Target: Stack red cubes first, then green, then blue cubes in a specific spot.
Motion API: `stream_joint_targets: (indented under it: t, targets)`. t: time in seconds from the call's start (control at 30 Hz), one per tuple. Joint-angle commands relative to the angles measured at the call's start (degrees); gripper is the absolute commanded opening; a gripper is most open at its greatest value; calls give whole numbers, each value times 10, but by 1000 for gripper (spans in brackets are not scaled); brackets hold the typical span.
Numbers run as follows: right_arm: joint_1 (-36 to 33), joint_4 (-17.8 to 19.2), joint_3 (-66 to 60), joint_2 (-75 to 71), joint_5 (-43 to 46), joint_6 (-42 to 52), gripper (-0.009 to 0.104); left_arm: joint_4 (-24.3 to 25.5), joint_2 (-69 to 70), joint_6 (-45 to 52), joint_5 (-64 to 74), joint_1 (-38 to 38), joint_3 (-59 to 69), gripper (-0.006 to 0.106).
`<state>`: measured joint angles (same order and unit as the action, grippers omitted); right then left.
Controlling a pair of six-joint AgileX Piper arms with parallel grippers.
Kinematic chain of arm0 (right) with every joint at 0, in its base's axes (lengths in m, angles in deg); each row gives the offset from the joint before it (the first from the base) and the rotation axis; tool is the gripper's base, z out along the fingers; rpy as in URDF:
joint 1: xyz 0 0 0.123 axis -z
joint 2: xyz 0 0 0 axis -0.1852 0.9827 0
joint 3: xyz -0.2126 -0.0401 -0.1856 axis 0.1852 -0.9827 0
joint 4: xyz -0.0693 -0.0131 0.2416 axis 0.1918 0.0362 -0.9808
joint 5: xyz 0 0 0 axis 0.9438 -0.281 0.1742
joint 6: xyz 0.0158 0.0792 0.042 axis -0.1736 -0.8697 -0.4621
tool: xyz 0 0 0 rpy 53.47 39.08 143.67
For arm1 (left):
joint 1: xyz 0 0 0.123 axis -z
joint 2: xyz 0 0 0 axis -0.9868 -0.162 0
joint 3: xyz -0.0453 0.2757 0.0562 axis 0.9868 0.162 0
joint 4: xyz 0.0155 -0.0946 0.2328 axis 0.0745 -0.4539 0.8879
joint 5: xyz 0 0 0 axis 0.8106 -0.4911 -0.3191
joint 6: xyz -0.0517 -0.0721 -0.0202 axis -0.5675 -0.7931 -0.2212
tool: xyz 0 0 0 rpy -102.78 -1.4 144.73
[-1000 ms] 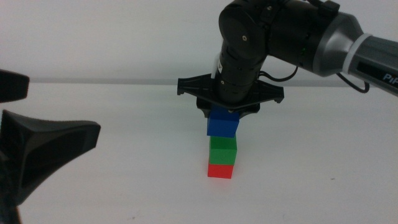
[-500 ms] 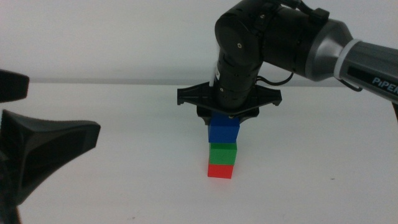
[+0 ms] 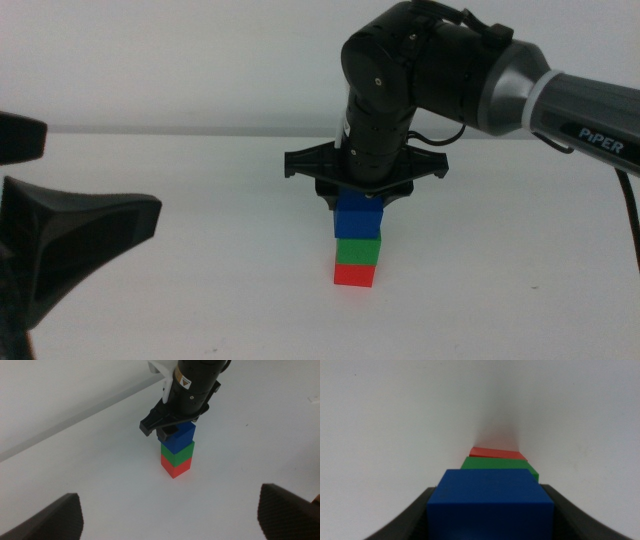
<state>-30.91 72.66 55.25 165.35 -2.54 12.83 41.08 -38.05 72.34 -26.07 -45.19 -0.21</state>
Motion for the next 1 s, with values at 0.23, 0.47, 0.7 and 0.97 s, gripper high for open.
stream_joint_targets:
  t: [0.23,0.47,0.7,0.97]
  targets:
    - [11,5,-13,0,-54,5,5,0,2,0,-11,-1,2,94]
    - [11,-1,-13,4,-46,10,61,0,2,0,-11,-1,2,94]
    - [11,-2,-10,-26,-36,26,80,-1,2,0,-11,-1,2,94]
    - [27,26,-27,-191,-17,90,80,-1,2,0,-11,-1,2,94]
